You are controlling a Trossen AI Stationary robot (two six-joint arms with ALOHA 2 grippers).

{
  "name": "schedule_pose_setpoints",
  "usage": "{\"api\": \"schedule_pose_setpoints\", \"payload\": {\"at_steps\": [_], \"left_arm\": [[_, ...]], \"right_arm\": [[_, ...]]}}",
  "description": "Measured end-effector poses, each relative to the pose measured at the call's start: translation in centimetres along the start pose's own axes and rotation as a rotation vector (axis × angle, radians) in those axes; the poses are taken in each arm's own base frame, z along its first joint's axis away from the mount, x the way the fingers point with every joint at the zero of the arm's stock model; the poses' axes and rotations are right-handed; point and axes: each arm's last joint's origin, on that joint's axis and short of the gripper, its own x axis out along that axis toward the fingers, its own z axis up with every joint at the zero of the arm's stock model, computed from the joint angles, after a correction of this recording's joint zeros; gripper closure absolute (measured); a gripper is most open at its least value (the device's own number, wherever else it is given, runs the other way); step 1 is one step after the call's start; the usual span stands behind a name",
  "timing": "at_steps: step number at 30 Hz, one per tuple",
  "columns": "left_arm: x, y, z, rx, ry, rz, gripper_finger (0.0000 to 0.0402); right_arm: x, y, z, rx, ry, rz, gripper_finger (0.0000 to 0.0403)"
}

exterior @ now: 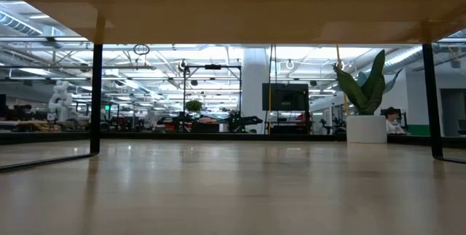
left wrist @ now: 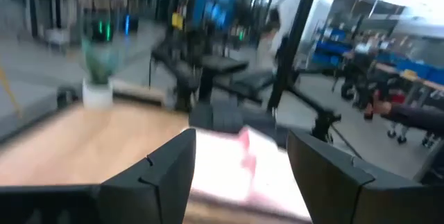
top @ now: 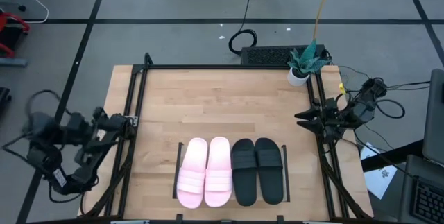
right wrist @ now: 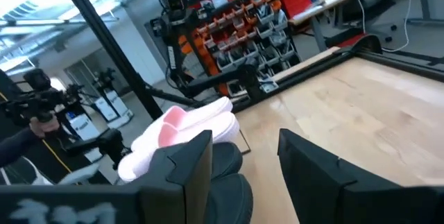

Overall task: Pick and place slides into the shelf
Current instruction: Return to Home Position

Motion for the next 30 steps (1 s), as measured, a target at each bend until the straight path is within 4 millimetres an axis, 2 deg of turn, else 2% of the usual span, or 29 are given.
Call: {"api": "schedule_pose_setpoints", "payload": {"at_steps": [3, 8, 12, 15, 18, 23, 26, 30], "left_arm": [[-0.5, -0.2, 1.5, 0.05, -0.075, 0.0, 0.0174], [-2.3, -4.6, 2.1, 0.132, -0.237, 0.202, 0.0174], [-0.6, -8.1, 2.0, 0.225, -0.288, 0.294, 0.0174], [1.3, -9.4, 1.9, 0.282, -0.265, 0.316, 0.0174], [1.6, -9.0, 2.5, 0.357, -0.263, 0.292, 0.0174], [-0.4, -6.3, 3.9, 0.409, -0.346, 0.254, 0.0174], [-0.8, -4.4, 4.2, 0.438, -0.351, 0.212, 0.0174], [0.1, -1.0, 4.0, 0.403, -0.31, 0.203, 0.0174]], "right_arm": [[-0.2, -0.1, 0.2, 0.019, -0.019, 0.01, 0.0245], [-0.4, -0.2, 0.5, -0.012, -0.04, 0.014, 0.0245], [-0.5, -0.1, 1.0, -0.052, -0.094, 0.004, 0.0245], [-0.7, -0.2, 1.2, -0.074, -0.107, 0.008, 0.0245], [-0.8, -0.3, 1.2, -0.078, -0.11, 0.011, 0.0245], [-1.2, -0.7, 1.3, -0.066, -0.109, 0.019, 0.0245], [-1.2, -0.7, 1.2, -0.039, -0.105, 0.02, 0.0245], [-1.2, -0.7, 1.2, -0.033, -0.101, 0.02, 0.0245]]}}
